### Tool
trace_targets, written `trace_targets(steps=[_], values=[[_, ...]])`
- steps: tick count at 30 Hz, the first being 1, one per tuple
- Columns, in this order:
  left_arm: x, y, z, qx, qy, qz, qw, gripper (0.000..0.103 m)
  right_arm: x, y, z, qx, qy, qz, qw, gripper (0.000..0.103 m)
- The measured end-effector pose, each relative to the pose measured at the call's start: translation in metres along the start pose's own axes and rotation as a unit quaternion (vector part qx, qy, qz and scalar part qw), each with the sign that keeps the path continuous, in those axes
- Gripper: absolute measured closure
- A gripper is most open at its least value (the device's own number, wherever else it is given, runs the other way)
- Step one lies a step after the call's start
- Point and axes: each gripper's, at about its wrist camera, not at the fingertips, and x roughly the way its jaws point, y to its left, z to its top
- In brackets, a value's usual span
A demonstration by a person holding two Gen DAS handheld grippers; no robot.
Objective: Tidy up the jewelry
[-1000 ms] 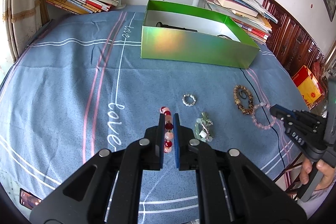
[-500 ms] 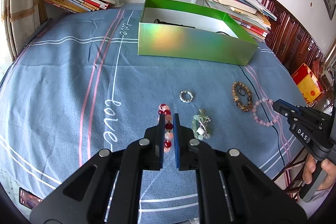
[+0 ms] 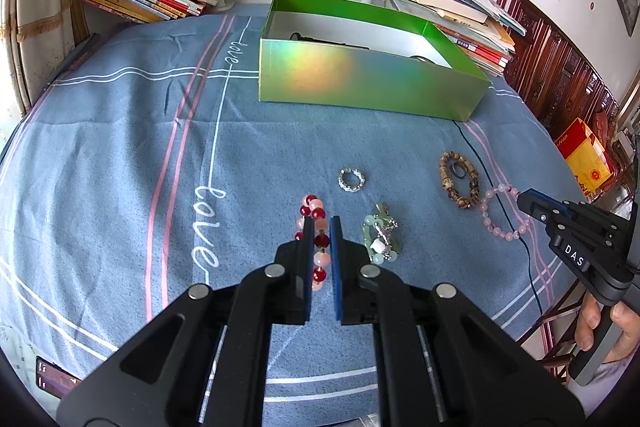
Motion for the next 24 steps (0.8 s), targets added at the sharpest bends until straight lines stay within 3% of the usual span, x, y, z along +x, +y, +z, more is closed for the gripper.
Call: trace_targets(steps=[8, 15, 20, 24], values=[[-0.002, -0.001, 0.002, 0.002, -0.004, 0.002, 1.0000, 0.095, -0.007, -0.004, 0.004, 0.006, -0.012, 0.000, 1.000, 0.095], [-0.020, 0.002, 0.019, 0.005, -0.024, 0.010, 0.9996, 0.095, -0.034, -0.002, 0.028, 0.002, -0.053, 0.003, 0.999, 0.095], [-0.042, 0.002, 0.051, 0.023, -0.057, 0.020, 0.9979, 0.095, -0.057, -0.001, 0.065, 0.006, -0.099, 0.024, 0.995, 0.095], [-0.049, 0.003, 0.096, 0.031, -0.077, 0.017, 0.9964, 0.095, -0.058, -0.003, 0.109, 0.020, -0.118, 0.057, 0.991, 0.095]])
